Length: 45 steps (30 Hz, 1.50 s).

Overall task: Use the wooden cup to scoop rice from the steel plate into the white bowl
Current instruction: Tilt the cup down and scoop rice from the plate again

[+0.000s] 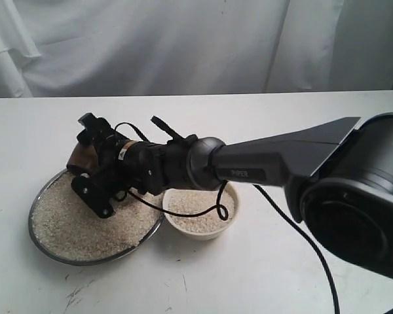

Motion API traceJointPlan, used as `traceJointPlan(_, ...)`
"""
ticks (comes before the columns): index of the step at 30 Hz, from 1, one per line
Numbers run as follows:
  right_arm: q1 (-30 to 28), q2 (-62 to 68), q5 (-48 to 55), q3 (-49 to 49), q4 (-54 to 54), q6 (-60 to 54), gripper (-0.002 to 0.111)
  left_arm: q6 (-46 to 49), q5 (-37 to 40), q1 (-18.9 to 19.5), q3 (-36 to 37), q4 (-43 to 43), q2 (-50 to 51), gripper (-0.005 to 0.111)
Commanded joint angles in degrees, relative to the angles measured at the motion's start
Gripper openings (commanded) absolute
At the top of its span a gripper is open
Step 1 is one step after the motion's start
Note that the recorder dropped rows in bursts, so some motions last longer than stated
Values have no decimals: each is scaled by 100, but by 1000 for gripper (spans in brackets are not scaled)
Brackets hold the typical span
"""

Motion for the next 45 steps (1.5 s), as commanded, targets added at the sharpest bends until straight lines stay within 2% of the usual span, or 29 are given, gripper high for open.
traceJointPlan(1, 107, -8, 426, -58, -52, -33, 0, -10, -58, -37, -16, -6, 44, 0)
traceJointPlan(5, 165, -8, 1072, -58, -52, -33, 0, -10, -58, -37, -16, -6, 44, 0)
traceJointPlan(11, 174, -44, 1437, -58, -41, 292, 0, -10, -58, -37, -16, -6, 44, 0)
traceJointPlan(16, 112, -273, 2509, -58, -41, 916, 0, -10, -58, -37, -16, -6, 44, 0)
traceJointPlan(22, 41, -325, 2614, -58, -41, 1072, 0, -24, -58, -37, -16, -6, 44, 0)
traceJointPlan(27, -32, -325, 2826, -58, -28, 1618, 0, -24, -58, -37, -16, -6, 44, 0)
traceJointPlan(45, -253, -325, 2812, -58, 1651, 1875, 0, -33, -58, -37, -16, -6, 44, 0)
